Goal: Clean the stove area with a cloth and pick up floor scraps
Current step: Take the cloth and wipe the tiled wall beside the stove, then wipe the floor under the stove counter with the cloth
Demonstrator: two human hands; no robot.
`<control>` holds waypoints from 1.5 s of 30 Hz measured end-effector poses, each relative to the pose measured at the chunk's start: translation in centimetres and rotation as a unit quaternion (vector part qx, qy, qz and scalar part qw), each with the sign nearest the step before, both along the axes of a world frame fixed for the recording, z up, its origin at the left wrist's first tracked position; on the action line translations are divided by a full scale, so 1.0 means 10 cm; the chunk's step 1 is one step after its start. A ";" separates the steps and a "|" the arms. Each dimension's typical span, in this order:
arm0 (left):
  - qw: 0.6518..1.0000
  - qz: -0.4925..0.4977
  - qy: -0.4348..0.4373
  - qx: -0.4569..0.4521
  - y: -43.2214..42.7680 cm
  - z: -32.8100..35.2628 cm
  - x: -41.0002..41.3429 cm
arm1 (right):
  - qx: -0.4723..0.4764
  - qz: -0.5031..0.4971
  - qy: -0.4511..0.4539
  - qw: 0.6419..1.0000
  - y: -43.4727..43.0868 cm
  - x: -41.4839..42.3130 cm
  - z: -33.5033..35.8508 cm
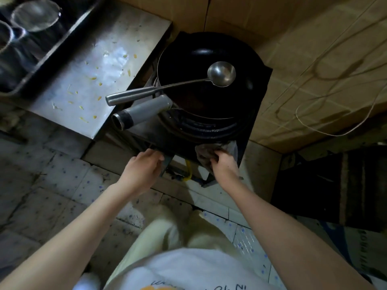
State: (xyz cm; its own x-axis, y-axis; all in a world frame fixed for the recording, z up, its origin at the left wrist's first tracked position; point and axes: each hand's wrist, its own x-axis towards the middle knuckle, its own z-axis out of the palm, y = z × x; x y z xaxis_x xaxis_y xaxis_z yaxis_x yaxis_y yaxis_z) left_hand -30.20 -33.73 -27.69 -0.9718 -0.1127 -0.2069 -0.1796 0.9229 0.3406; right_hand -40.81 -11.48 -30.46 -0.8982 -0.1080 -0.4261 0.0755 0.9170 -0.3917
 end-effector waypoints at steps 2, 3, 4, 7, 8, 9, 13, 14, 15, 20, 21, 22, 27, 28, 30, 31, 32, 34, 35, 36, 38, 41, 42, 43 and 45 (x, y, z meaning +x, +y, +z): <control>1.000 -0.007 -0.001 -0.007 0.03 0.01 0.05 | -0.005 -0.002 -0.005 1.000 -0.07 0.02 -0.02; 1.000 -0.013 -0.002 -0.010 0.02 0.01 0.06 | -0.009 0.004 -0.009 1.000 -0.10 0.02 -0.03; 1.000 -0.022 -0.002 -0.012 0.02 0.03 0.06 | -0.013 0.014 -0.013 1.000 -0.11 0.02 -0.03; 0.998 -0.058 -0.009 -0.011 0.01 0.08 -0.02 | -0.005 0.038 -0.014 0.999 -0.05 0.06 -0.01; 0.998 -0.069 -0.009 -0.009 0.02 0.10 -0.05 | 0.003 0.047 -0.005 0.999 -0.01 0.08 -0.01; 0.997 -0.083 -0.007 -0.002 0.04 0.11 -0.09 | 0.008 0.052 0.004 0.999 0.05 0.11 -0.02; 0.989 -0.143 -0.009 0.042 0.14 0.11 -0.26 | -0.009 0.035 0.031 0.999 0.30 0.22 -0.06; 0.986 -0.157 -0.017 0.056 0.18 0.11 -0.30 | -0.012 0.020 0.032 0.999 0.36 0.27 -0.07; 0.983 -0.167 -0.026 0.067 0.22 0.10 -0.34 | -0.013 0.003 0.032 0.999 0.42 0.32 -0.08; 0.978 -0.196 -0.040 0.052 0.32 0.07 -0.47 | -0.026 -0.053 0.059 0.997 0.40 0.39 -0.12; 0.978 -0.199 -0.038 0.050 0.30 0.06 -0.48 | -0.030 -0.051 0.063 0.996 0.33 0.36 -0.11; 0.978 -0.201 -0.037 0.049 0.28 0.05 -0.48 | -0.031 -0.042 0.063 0.997 0.25 0.33 -0.11; 0.980 -0.191 -0.038 0.048 0.15 0.02 -0.49 | 0.043 0.043 0.015 0.998 -0.06 0.15 -0.21; 0.980 -0.189 -0.041 0.052 0.13 0.02 -0.49 | 0.047 0.048 0.003 0.998 -0.08 0.13 -0.23; 0.980 -0.188 -0.044 0.054 0.10 0.02 -0.50 | 0.058 0.053 0.008 0.997 -0.10 0.12 -0.25; 0.979 -0.190 -0.045 0.052 0.11 0.03 -0.51 | 0.065 0.056 0.023 0.996 -0.10 0.12 -0.24; 0.979 -0.192 -0.048 0.047 0.13 0.03 -0.52 | 0.071 0.058 0.038 0.995 -0.10 0.12 -0.23; 0.979 -0.194 -0.060 0.034 0.20 0.05 -0.56 | 0.074 0.053 0.059 0.994 -0.08 0.13 -0.21; 0.978 -0.195 -0.066 0.028 0.26 0.06 -0.57 | 0.072 0.048 0.063 0.994 -0.07 0.14 -0.21; 0.977 -0.198 -0.070 0.022 0.31 0.07 -0.59 | 0.070 0.044 0.064 0.995 -0.04 0.15 -0.21; 0.974 -0.214 -0.069 0.010 0.43 0.09 -0.61 | 0.065 0.040 0.069 0.995 0.06 0.17 -0.23; 0.968 -0.241 -0.066 0.003 0.63 0.09 -0.64 | 0.058 0.035 0.072 0.995 0.29 0.20 -0.26; 0.966 -0.249 -0.065 0.001 0.71 0.09 -0.65 | 0.056 0.030 0.074 0.995 0.39 0.21 -0.27; 0.964 -0.256 -0.064 0.000 0.78 0.08 -0.66 | 0.053 0.023 0.075 0.996 0.48 0.22 -0.28; 0.963 -0.263 -0.061 0.001 0.96 0.07 -0.68 | 0.042 0.002 0.071 0.997 0.69 0.24 -0.29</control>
